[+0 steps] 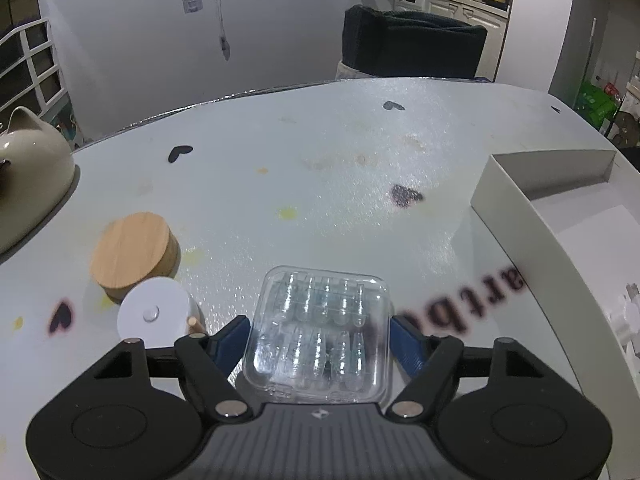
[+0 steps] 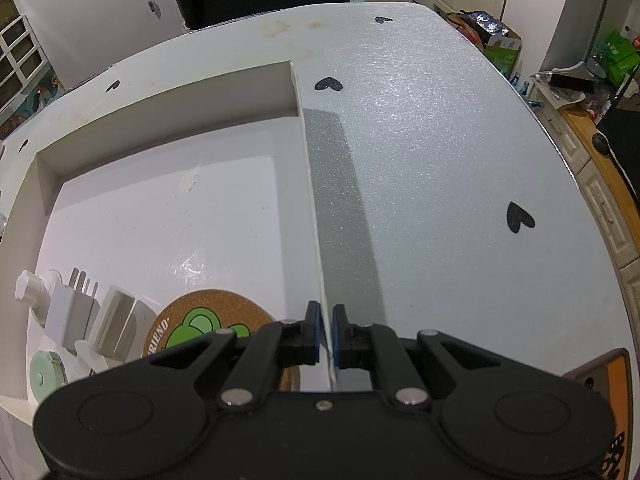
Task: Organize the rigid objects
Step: 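Grasp the clear plastic box with the left tool, then carry the clear box into the tray and open the left tool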
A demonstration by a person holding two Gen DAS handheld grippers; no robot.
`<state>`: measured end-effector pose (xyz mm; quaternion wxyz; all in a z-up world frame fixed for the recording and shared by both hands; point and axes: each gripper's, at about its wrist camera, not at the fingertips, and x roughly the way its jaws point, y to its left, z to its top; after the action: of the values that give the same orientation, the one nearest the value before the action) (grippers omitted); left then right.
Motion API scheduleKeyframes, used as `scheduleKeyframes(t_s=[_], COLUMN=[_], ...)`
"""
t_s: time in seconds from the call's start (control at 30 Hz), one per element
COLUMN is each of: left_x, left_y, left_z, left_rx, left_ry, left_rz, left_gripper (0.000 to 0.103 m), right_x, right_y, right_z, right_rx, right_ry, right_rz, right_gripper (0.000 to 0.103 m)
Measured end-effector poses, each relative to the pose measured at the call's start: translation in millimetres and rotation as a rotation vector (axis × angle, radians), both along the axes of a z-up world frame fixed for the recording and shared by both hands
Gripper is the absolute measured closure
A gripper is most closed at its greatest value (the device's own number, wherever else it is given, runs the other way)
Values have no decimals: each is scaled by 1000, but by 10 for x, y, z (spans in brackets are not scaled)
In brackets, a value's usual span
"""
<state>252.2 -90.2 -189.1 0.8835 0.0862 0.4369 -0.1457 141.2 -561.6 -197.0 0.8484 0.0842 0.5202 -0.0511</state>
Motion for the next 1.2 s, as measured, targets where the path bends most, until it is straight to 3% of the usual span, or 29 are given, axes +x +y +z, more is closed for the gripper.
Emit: scheduleKeyframes(t_s=[0.17, 0.37, 0.67, 0.93, 1.2], left_x=[-165, -422, -864, -1030, -925], left_y=[-24, -28, -255, -772, -1549], left_z=[3, 28, 311, 693, 901], left_rx=[0, -56, -89, -187, -273], left_ry=[11, 28, -32, -80, -80], left_rz=[49, 146, 215, 224, 163], left_gripper=[28, 28, 28, 28, 28], right_x=[-14, -30, -41, -44, -54], right_y=[-2, 7, 21, -37, -52], right_z=[-1, 3, 16, 10, -8], right_rx=[-2, -7, -13, 9, 2], right_ry=[-4, -9, -16, -22, -30], right_rz=[4, 17, 46, 56, 69], right_gripper=[95, 95, 96, 98, 98])
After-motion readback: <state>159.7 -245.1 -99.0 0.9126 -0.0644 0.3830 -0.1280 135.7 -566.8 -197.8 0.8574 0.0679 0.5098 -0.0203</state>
